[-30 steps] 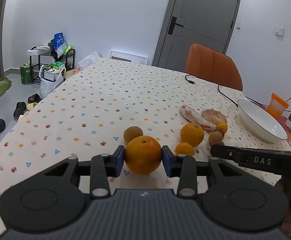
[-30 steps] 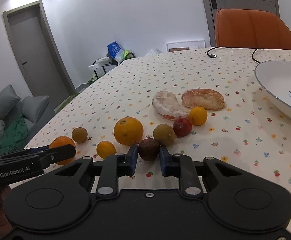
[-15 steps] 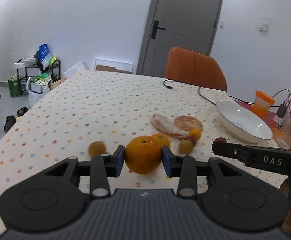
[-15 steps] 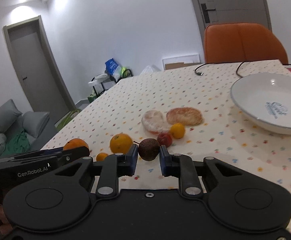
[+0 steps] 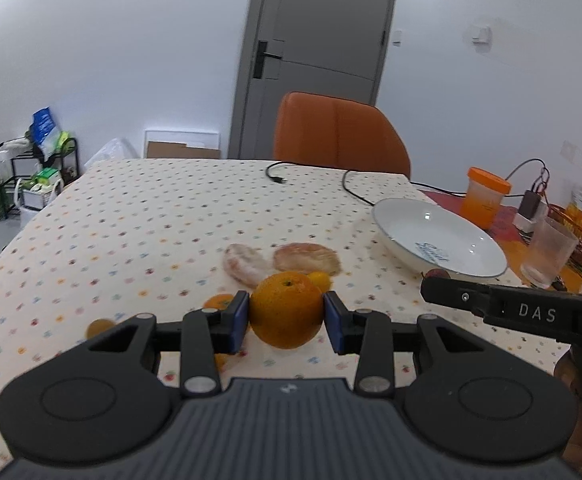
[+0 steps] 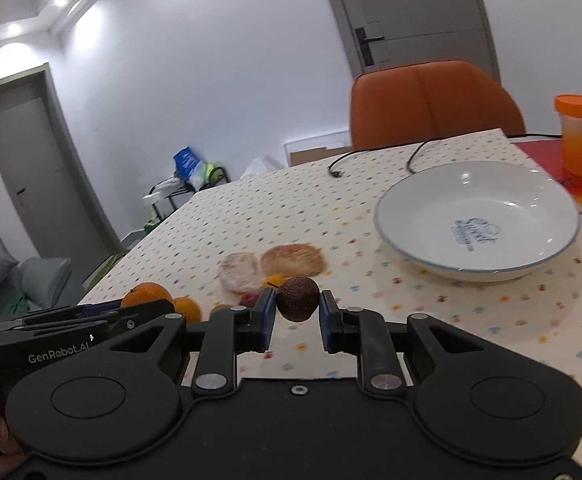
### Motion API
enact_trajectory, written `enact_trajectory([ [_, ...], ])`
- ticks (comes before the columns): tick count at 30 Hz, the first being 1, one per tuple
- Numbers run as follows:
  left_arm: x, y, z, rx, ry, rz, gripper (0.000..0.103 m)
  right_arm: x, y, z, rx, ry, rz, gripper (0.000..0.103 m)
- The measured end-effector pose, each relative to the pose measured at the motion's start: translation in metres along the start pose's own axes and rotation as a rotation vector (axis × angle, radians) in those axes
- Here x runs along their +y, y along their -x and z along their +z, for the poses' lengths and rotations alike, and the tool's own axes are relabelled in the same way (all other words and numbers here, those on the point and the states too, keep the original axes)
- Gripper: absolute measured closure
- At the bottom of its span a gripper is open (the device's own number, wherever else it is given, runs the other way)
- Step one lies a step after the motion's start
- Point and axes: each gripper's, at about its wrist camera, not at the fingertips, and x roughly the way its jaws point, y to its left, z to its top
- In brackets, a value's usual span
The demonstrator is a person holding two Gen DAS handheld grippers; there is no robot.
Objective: Organize fruits
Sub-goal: 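Carry both fruits into the white bowl and open both tools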
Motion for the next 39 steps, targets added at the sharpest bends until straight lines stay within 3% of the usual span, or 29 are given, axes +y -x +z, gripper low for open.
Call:
enact_trajectory([
  [22,-0.088,-0.059,0.042,0.014,-0.139,-0.084,0.064,-0.096,0.022,0.022,-0.162,-0.159,-0.164,0.081],
  [39,-0.134,-0.110,0.058,0.051,-0.144,-0.116,0.064,-0.132,0.022,0.022,-0.179,-0.216,-0.166,0.081],
])
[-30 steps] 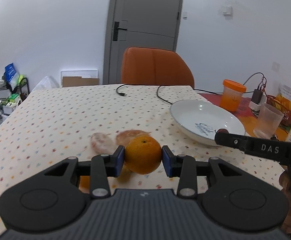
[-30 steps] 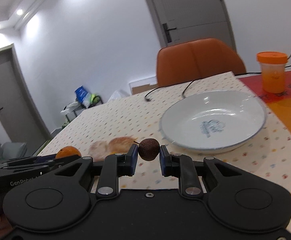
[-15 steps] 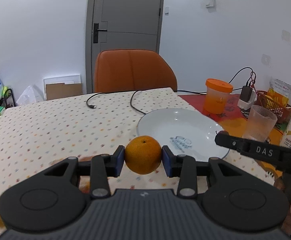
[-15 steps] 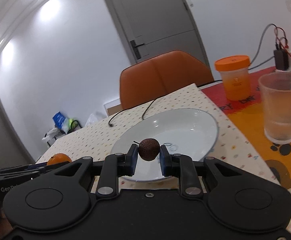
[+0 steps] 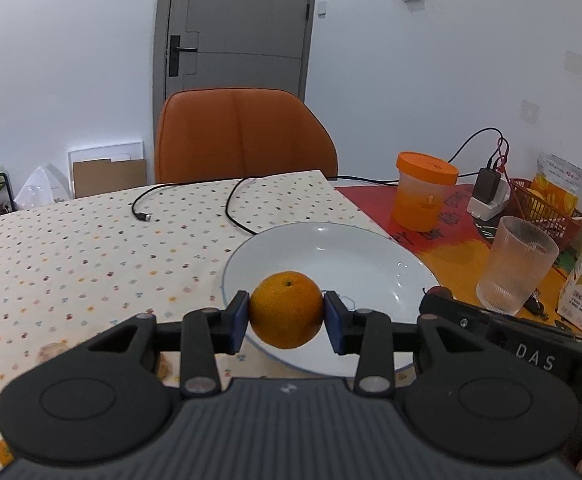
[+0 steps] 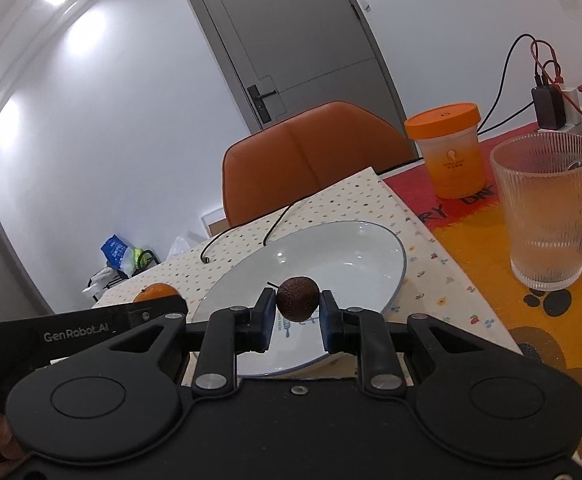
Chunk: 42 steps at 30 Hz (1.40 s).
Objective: Organize fruits
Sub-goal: 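Carry both fruits into the white bowl and open both tools, then withdraw both open tools from the bowl back toward the fruit row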
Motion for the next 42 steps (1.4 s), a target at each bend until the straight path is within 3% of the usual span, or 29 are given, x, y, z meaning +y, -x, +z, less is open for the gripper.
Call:
enact_trajectory([
  [11,-0.007,-0.030,-0.004,0.087,0.030,-0.027,0.064,-0.003,-0.010,-0.001,0.015,-0.010,-0.039,0.080],
  [20,-0.002,-0.003,-0.001,0.036,0.027,-0.006,0.062,-0.005,-0.005,0.000,0.007,-0.014,-0.069,0.075],
  [24,0.009,0.010,-0.004,0.035,0.024,0.016,0.060,-0.001,-0.002,-0.001,0.002,-0.013,-0.070,0.066],
  [33,0.040,0.045,-0.014,0.007,0.036,0.075,0.027,0.023,0.011,-0.006,-0.013,0.011,-0.044,0.043],
  [42,0.070,0.079,-0.023,-0.037,0.055,0.144,0.013,0.057,0.017,-0.012,-0.015,0.074,-0.002,0.019],
])
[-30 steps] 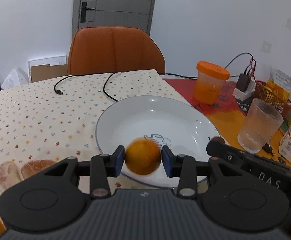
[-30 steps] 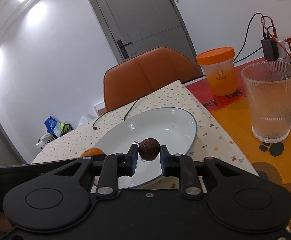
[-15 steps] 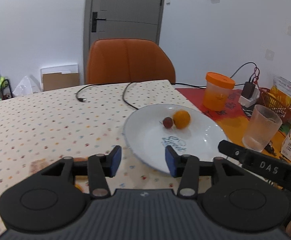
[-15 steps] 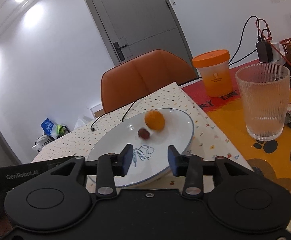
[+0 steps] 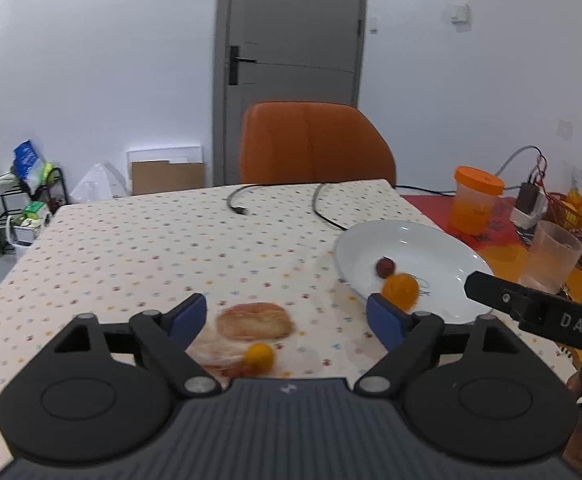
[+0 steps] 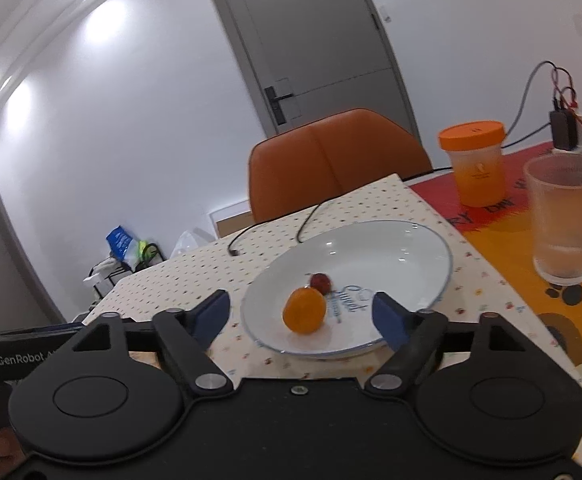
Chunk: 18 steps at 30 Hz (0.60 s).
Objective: Organize fruits
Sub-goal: 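Withdraw both open tools from the bowl back toward the fruit row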
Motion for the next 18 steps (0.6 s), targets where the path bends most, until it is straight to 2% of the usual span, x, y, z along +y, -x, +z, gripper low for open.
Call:
enact_trajectory([
  [1,0.004,0.003,-0.001,-0.005,0.005,0.008,0.010,0.004,0.001,-0.001,0.000,0.008,0.004,0.013],
  [7,0.030,0.019,-0.006,-0.013,0.033,0.054,0.007,0.023,0.005,-0.003,0.001,0.035,0.041,0.001],
  [18,0.075,0.039,-0.017,-0.015,0.102,0.117,0.006,0.055,0.004,-0.015,0.043,0.081,0.103,0.000],
])
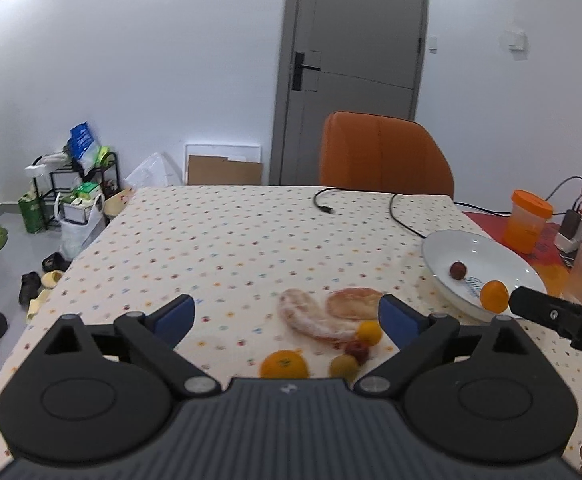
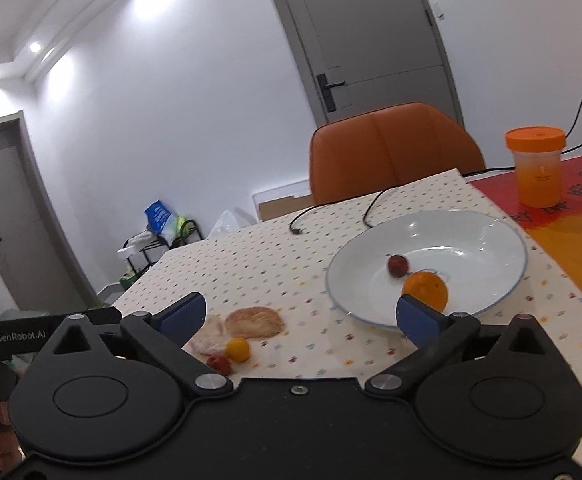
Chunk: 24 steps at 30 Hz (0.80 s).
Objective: Organize fruits
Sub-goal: 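Withdraw both open tools from the bowl back toward the fruit row, then grasp the small brown fruit with the left tool while the right tool grasps the olive-green fruit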
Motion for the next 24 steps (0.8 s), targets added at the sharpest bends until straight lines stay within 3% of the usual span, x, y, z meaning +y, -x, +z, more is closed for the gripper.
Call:
enact_trajectory([
  [5,0.016,0.003,-0.005,0.014,0.032,0.018,0.006,0.013,-0.007,-0.005,0.032,0.018,0.014,0.000],
  [17,0.044,0.012,-0.030,0.013,0.097,-0.018,0.006,0.037,-0.015,-0.019,0.098,0.066,0.044,0.000],
  [24,0.061,0.011,-0.043,0.009,0.160,-0.024,0.011,0.053,-0.023,-0.026,0.138,0.111,0.067,0.000],
])
